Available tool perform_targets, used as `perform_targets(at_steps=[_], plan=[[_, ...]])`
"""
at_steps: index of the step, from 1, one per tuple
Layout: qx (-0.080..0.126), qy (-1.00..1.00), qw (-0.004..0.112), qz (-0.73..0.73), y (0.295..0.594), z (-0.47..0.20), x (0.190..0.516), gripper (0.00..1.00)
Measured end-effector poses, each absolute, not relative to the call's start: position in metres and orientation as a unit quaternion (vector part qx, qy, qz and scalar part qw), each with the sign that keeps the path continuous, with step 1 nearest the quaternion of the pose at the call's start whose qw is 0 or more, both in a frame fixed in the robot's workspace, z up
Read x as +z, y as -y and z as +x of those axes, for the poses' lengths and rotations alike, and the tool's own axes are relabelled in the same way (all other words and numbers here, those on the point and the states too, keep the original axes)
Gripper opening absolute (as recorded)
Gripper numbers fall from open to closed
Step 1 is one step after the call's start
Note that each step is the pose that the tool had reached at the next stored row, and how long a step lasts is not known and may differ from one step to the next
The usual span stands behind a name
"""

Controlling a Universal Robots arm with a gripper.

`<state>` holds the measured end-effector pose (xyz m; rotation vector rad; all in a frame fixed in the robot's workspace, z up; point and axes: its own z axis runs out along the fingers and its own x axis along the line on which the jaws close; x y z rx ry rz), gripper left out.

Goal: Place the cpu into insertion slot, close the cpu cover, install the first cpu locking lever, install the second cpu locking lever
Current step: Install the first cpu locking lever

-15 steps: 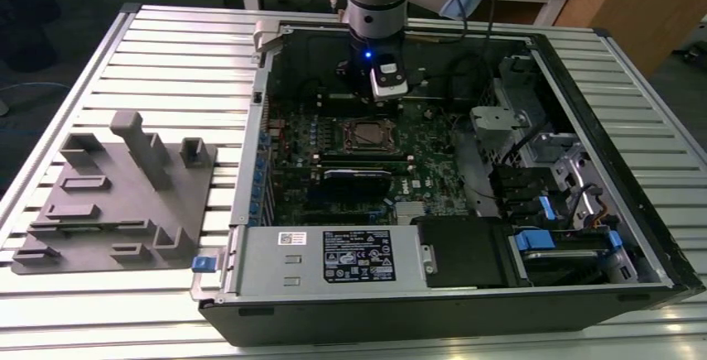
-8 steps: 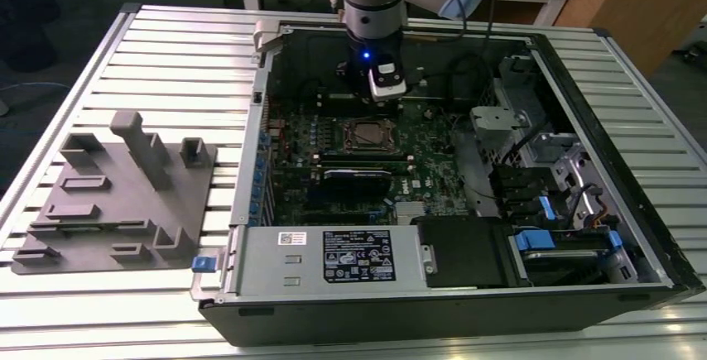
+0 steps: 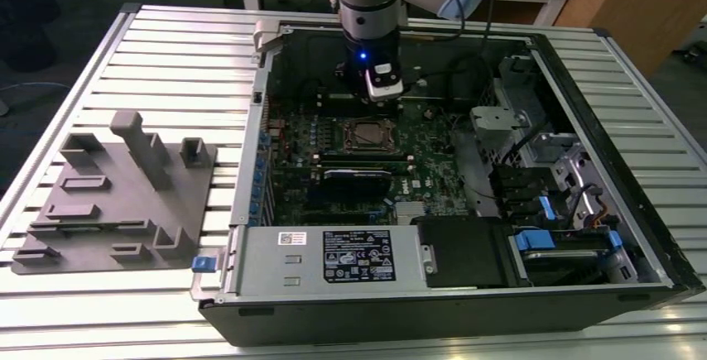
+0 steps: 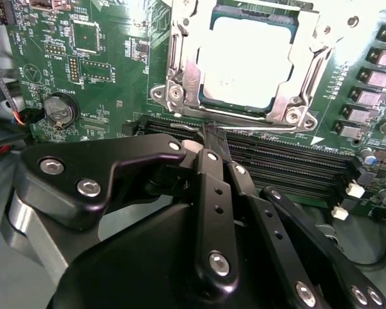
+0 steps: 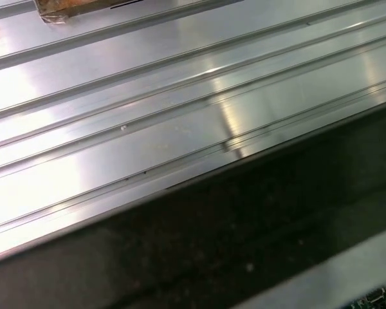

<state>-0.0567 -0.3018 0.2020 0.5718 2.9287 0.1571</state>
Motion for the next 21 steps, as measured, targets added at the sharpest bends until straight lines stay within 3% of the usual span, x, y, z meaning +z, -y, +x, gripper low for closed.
perform_targets(at_steps=[21], plan=[[0.065, -0.974, 0.105, 0.19, 0.302, -0.068, 0.198, 0.11]])
